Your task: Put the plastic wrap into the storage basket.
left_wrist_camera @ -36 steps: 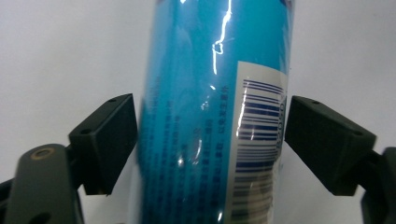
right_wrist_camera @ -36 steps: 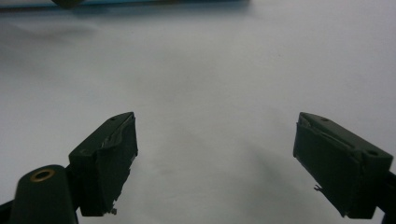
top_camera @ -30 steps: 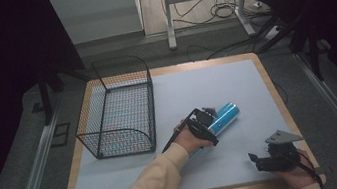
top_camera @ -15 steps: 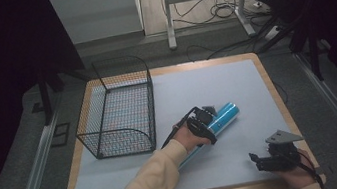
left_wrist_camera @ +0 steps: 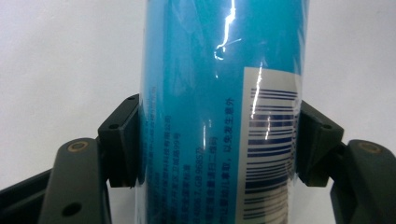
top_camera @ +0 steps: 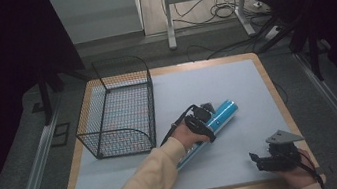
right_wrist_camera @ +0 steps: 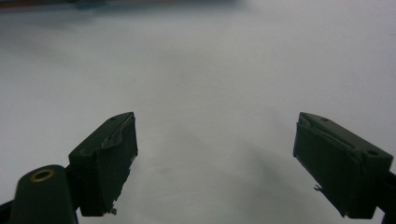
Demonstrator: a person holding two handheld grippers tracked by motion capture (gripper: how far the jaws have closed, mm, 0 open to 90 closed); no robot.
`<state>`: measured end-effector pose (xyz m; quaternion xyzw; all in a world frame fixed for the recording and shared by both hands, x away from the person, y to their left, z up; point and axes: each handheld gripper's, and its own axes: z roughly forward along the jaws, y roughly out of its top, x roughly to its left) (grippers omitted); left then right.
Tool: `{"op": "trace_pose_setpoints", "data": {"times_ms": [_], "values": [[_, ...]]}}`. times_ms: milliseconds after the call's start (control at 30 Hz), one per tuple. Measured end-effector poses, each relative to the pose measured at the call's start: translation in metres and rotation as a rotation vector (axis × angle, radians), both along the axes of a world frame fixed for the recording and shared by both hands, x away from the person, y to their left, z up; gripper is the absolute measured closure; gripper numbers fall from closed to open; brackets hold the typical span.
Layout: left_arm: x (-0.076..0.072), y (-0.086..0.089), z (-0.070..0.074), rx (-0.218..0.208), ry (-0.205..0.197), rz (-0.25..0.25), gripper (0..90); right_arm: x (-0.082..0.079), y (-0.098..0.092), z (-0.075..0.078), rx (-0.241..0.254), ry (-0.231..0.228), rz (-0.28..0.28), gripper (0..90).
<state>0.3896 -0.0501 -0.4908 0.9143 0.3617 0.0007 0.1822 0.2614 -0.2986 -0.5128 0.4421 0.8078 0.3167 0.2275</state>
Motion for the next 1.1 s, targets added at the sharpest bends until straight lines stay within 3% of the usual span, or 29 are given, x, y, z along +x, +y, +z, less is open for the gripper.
{"op": "trace_pose_setpoints", "data": {"times_ms": [200,600,1100], "values": [[0.000,0.003,0.008,-0.011,-0.003,-0.008,30.7,0.000,0.000,0.000,0.000,-0.002,-0.002,13.9],[0.000,0.011,0.043,0.010,-0.026,-0.022,31.1,0.000,0.000,0.001,0.001,-0.005,-0.003,13.9],[-0.001,0.016,0.065,0.040,-0.053,-0.043,31.4,0.000,0.000,0.001,0.003,-0.006,-0.005,13.8]]}}
